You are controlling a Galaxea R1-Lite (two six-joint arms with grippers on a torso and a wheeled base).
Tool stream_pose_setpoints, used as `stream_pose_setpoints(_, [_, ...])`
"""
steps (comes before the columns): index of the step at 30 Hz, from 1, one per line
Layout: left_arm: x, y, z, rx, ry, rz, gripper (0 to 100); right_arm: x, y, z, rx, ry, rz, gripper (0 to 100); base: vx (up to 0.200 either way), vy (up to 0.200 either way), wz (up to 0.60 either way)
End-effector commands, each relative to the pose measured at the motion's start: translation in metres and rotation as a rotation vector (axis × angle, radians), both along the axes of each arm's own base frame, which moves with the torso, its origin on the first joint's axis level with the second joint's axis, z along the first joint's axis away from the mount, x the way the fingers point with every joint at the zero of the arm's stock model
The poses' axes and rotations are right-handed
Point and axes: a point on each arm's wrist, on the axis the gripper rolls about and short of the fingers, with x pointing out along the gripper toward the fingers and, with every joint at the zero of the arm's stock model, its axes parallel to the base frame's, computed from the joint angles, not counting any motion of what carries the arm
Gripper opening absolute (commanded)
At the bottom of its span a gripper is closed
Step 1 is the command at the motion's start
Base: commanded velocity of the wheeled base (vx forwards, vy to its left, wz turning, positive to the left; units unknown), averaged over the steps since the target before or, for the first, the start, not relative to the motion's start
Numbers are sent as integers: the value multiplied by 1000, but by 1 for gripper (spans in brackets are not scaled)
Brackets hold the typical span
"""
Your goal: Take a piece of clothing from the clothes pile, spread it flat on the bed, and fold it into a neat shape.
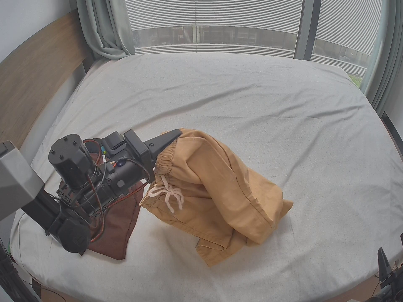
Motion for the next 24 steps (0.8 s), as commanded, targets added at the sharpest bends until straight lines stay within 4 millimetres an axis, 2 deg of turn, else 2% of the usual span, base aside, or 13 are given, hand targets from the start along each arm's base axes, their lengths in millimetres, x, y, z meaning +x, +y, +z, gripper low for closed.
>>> stream_pose_setpoints(1, [-3, 15, -9, 63, -3, 51, 0, 0, 0, -5, 0, 1, 0, 100, 0, 0, 0])
stream_pose_setpoints(18, [12, 33, -75, 332, 30, 101, 0, 0, 0, -5, -5, 1, 3, 100, 0, 0, 0])
stream_pose_setpoints(24, [15, 40, -85, 350, 61, 122, 0, 0, 0, -5, -5, 1, 5, 100, 0, 0, 0])
